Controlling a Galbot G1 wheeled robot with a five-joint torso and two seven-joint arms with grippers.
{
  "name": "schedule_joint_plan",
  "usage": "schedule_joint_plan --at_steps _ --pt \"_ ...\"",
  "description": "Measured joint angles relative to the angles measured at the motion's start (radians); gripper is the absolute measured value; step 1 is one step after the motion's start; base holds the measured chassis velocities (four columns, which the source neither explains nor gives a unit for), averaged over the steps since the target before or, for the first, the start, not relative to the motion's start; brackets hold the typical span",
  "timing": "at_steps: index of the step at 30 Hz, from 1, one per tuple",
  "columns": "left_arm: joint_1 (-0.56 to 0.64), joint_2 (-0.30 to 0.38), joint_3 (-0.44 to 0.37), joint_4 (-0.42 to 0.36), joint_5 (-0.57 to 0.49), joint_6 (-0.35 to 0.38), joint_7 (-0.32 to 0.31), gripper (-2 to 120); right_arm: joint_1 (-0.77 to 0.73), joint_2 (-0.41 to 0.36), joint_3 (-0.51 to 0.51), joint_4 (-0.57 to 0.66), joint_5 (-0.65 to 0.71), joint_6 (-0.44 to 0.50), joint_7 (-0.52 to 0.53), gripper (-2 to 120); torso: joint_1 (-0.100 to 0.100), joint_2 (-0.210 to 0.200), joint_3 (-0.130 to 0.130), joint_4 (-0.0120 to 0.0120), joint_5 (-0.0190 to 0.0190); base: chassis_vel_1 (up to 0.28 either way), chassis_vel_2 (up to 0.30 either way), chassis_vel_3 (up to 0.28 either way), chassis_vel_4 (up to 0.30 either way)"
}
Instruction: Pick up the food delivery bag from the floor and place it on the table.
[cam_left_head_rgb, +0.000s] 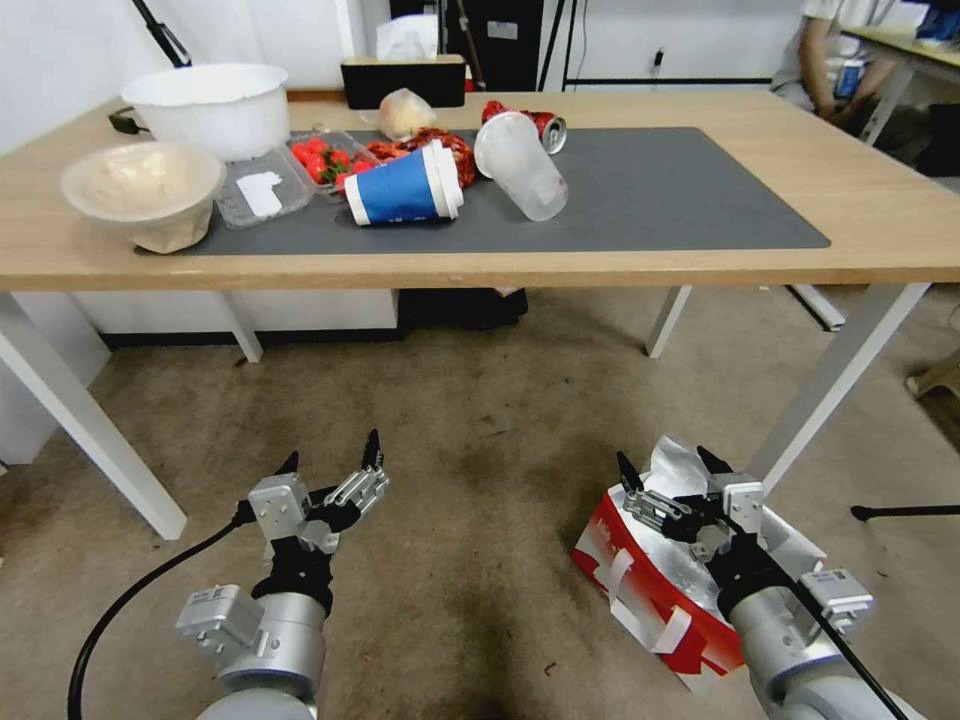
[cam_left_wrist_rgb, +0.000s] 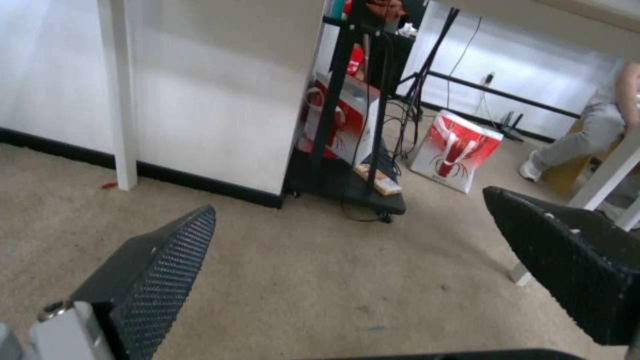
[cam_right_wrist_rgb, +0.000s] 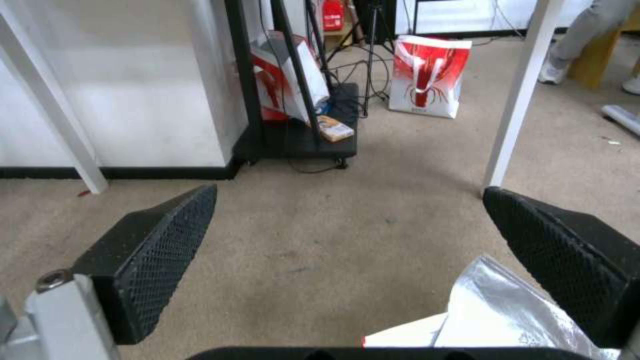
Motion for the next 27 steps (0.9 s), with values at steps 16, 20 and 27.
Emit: schedule_joint_plan --at_steps 16,20,27 --pt "0.002 0.001 0.002 -0.007 -0.005 0.0 -0.001 100 -0.008 0.001 0.002 0.012 0.0 0.001 0.0 100 -0.013 -0.06 -0.046 0.0001 -0.0001 0.0 0.0 0.0 0.0" --pt "0.006 0.001 0.002 -0.009 -0.005 -0.002 -0.001 100 -0.011 0.003 0.002 0.012 -0.001 0.002 0.0 100 -0.016 -0.075 -0.059 0.0 0.0 0.0 0.0 0.0 0.0" --pt "0.01 0.003 0.003 -0.011 -0.004 -0.003 -0.002 100 -0.013 0.008 0.002 0.012 -0.006 0.005 -0.003 100 -0.02 -0.106 -0.086 0.0 0.0 0.0 0.0 0.0 0.0"
